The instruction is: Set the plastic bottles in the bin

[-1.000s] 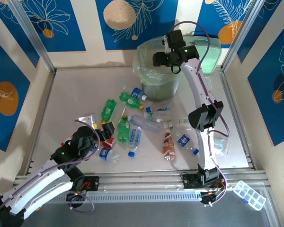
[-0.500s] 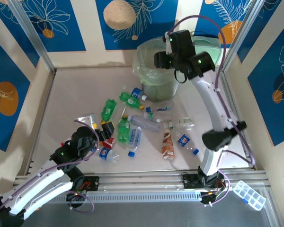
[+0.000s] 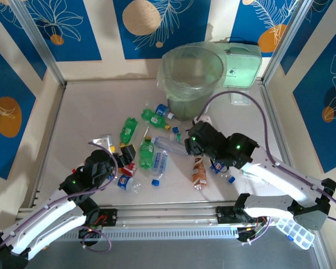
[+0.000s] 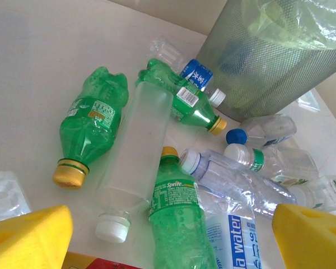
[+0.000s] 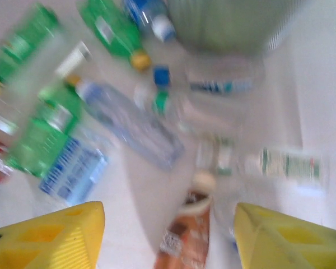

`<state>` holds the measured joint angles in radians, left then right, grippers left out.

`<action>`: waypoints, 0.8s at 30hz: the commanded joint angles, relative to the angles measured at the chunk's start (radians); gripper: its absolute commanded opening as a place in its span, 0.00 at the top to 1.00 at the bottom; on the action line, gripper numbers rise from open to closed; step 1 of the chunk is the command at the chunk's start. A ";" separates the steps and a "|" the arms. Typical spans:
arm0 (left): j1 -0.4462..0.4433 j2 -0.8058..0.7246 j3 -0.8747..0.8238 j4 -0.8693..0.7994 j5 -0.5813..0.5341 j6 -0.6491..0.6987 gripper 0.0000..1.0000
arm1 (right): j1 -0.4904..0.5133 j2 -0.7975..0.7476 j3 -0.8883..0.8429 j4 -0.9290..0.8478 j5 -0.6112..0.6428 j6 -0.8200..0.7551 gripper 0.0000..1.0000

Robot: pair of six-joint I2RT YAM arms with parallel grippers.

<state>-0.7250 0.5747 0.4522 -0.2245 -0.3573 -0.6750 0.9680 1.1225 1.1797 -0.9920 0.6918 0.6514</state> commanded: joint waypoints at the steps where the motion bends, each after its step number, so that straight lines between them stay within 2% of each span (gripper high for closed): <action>1: -0.004 -0.001 0.036 0.001 0.024 0.002 0.08 | 0.009 0.014 -0.094 -0.100 -0.073 0.199 0.27; 4: -0.004 0.005 0.038 -0.004 0.017 0.008 0.08 | 0.010 0.042 -0.176 -0.067 -0.197 0.240 0.25; 10: -0.004 0.022 0.049 -0.018 0.004 0.012 0.08 | -0.019 0.120 -0.269 -0.057 -0.313 0.400 0.20; 13: -0.004 0.022 0.051 -0.021 0.000 0.014 0.08 | -0.068 0.186 -0.279 -0.035 -0.390 0.392 0.18; 17: -0.004 0.009 0.054 -0.033 -0.010 0.017 0.07 | -0.110 0.252 -0.298 0.029 -0.436 0.366 0.16; 24: -0.004 -0.021 0.051 -0.046 -0.030 0.020 0.07 | -0.133 0.367 -0.297 0.110 -0.455 0.351 0.23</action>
<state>-0.7250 0.5686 0.4706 -0.2543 -0.3641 -0.6716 0.8471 1.4567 0.8867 -0.9150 0.2737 0.9962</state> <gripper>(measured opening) 0.927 0.777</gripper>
